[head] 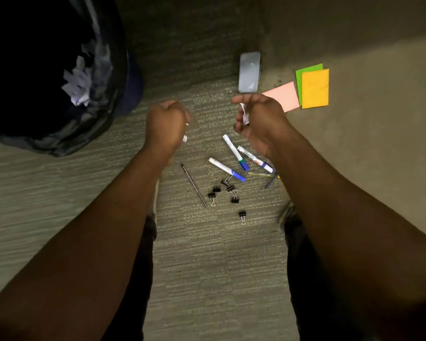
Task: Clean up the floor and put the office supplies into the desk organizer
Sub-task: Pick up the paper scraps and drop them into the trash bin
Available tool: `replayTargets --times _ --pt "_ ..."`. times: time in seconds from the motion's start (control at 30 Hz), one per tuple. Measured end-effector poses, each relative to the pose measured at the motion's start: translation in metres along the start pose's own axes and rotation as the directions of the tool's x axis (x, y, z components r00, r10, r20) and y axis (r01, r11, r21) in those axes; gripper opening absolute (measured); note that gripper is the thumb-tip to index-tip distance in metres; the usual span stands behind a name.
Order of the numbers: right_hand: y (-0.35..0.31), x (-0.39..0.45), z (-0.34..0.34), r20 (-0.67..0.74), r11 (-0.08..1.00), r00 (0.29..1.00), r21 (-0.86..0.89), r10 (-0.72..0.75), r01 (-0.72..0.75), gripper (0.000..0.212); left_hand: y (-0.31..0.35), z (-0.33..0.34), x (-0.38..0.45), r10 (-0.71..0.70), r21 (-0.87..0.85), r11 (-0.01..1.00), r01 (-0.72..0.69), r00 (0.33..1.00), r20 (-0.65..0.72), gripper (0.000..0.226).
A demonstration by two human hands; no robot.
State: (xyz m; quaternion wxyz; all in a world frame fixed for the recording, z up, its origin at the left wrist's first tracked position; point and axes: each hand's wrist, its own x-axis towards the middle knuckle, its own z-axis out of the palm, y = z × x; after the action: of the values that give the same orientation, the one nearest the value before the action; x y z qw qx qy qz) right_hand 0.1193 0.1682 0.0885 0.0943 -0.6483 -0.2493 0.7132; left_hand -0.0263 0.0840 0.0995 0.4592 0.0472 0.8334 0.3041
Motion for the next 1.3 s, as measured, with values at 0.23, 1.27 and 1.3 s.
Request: replayTargets --times 0.23,1.27,1.3 --pt "-0.051 -0.059 0.109 0.014 0.879 0.9 -0.21 -0.436 0.429 0.055 0.043 -0.079 -0.017 0.339 -0.149 0.917 -0.37 0.92 -0.196 0.06" --pt "0.011 -0.059 0.143 0.189 0.462 0.589 -0.455 -0.785 0.761 0.032 0.008 -0.109 -0.019 0.729 0.381 0.684 -0.622 0.576 -0.37 0.03" --pt "0.013 -0.056 0.127 0.164 0.467 0.597 -0.476 -0.785 0.745 0.032 0.008 -0.096 -0.024 0.742 0.373 0.67 -0.642 0.572 -0.349 0.027"
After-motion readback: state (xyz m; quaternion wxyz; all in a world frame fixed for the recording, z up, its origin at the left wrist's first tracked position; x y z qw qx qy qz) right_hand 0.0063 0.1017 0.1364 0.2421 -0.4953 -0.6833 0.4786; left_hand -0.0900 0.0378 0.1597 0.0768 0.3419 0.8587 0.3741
